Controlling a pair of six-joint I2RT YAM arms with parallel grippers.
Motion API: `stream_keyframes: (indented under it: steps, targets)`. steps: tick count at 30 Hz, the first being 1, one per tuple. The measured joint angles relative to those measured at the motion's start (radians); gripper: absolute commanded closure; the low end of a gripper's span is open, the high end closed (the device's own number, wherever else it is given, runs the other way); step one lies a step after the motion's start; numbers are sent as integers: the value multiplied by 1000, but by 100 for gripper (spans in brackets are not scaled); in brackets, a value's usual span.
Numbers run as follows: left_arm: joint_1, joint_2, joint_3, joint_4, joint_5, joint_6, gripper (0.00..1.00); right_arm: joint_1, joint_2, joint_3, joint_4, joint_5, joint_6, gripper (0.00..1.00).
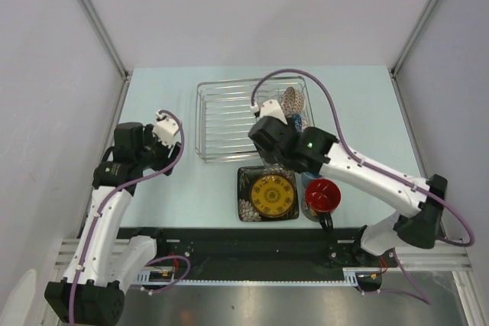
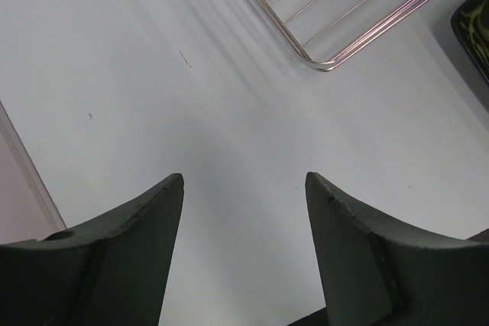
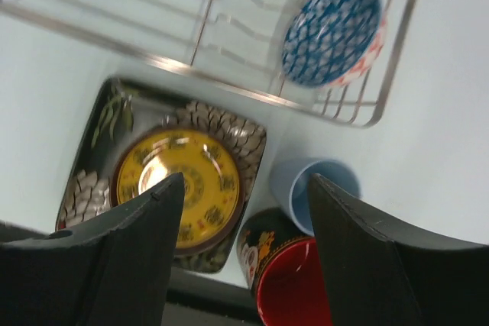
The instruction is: Load the mixed dishes into the dish rack
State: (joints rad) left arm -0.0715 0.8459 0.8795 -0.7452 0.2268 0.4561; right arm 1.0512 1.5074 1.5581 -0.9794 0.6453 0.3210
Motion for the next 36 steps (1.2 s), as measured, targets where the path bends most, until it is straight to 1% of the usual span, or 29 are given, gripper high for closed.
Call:
stream_keyframes:
  steps: [3,7,10,16,25,30,36]
  targets:
    - [-1,6,9,-6,17,0,30,-24,-70,-157,38,-100,19,30]
    - [-12,17,35,-5,21,0,29,-33,-16,-256,72,-173,38,29]
    - [-16,20,45,-4,21,1,29,-24,31,-281,97,-220,55,28]
    - [-18,21,45,-5,21,2,29,-20,52,-328,145,-266,96,26]
    - [-18,16,45,-5,21,25,29,-44,100,-488,222,-292,166,23]
    - [-18,18,45,-5,21,27,29,-75,101,-537,261,-313,204,22]
    - [-19,19,45,-5,21,27,29,-161,70,-581,321,-391,218,21]
